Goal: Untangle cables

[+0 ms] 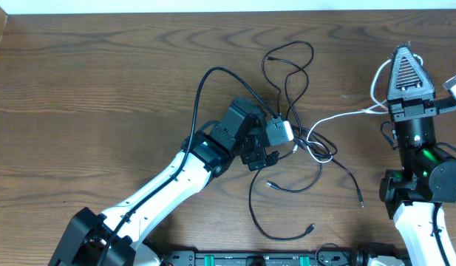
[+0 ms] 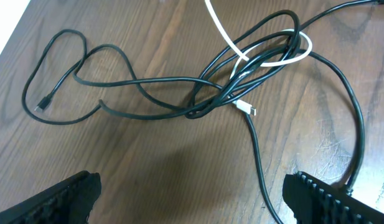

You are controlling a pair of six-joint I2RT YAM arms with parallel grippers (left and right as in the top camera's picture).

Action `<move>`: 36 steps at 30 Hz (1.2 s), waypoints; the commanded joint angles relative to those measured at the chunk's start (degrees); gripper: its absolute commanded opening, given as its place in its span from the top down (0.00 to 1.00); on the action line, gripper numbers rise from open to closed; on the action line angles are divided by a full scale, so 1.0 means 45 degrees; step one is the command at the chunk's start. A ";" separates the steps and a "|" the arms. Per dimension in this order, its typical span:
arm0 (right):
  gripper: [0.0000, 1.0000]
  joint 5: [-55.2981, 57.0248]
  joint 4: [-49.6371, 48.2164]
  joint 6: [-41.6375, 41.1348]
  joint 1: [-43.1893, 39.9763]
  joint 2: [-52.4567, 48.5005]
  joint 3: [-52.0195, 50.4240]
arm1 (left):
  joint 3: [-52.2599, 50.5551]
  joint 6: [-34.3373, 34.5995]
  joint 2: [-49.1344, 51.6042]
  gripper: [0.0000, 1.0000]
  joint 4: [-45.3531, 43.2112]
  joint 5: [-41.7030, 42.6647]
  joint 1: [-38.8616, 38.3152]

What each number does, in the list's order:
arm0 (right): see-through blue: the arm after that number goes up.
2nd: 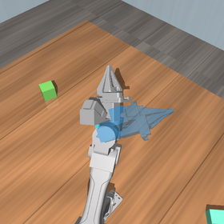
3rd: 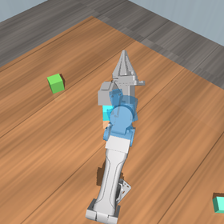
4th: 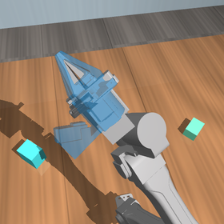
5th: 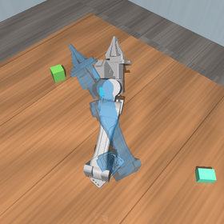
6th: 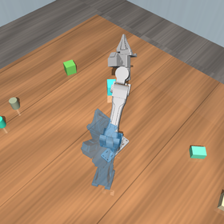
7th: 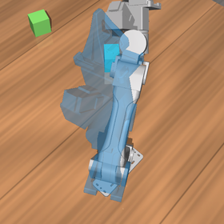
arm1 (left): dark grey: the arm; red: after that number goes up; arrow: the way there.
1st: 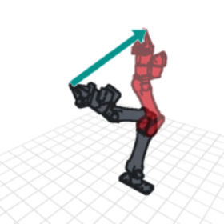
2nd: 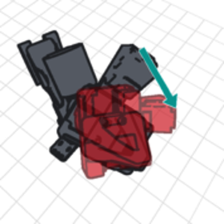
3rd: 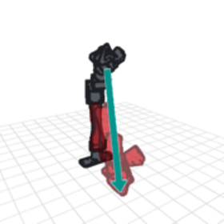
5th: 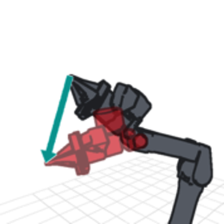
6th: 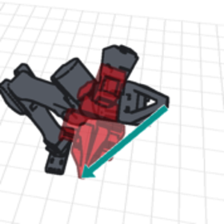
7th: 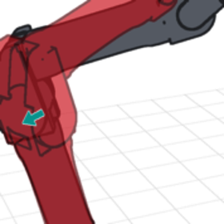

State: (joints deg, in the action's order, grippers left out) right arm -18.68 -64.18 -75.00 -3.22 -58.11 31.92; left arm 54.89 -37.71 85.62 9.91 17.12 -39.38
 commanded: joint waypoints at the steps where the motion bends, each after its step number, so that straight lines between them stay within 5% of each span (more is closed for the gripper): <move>1: 0.99 -0.0301 -0.0296 -0.0151 -0.0068 0.0078 0.0238 | 0.0126 -0.0024 0.0121 0.02 0.0024 0.1413 0.0029; 15: 0.99 -0.1700 -0.0510 -0.0942 -0.0015 0.0078 0.0238 | 0.0126 0.0495 0.0238 0.02 -0.0918 0.2856 0.0010; 21: 0.99 -0.1690 -0.0505 -0.0937 -0.0024 0.0078 0.0238 | 0.0126 0.0495 0.0471 0.02 -0.3138 0.0986 0.0019; 36: 0.99 -0.1651 -0.0510 -0.0942 -0.0024 0.0078 0.0238 | 0.0126 0.0597 0.3560 0.06 -0.7402 0.1166 -0.0719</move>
State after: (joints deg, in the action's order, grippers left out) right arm -26.15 -66.11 -79.02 -3.20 -58.11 31.92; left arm 55.02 -35.79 98.43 -21.21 22.37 -41.47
